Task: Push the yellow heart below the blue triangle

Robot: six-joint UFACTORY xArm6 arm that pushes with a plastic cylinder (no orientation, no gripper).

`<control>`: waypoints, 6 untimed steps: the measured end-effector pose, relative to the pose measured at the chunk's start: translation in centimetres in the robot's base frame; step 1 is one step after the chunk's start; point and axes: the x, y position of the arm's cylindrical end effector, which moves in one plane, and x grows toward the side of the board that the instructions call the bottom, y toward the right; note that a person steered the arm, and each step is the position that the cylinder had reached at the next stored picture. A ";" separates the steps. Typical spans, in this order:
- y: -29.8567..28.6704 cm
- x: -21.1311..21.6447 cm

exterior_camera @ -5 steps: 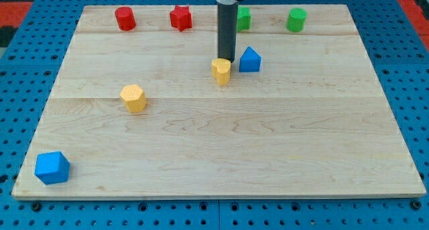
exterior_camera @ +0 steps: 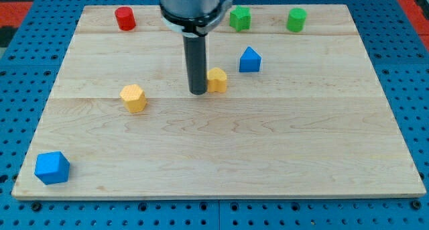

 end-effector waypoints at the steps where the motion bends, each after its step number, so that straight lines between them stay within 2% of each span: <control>1: -3.5 -1.0; 2: -3.1 -1.6; 4: 4.5 -1.7; 5: 5.1 -1.5; 6: -3.9 -1.9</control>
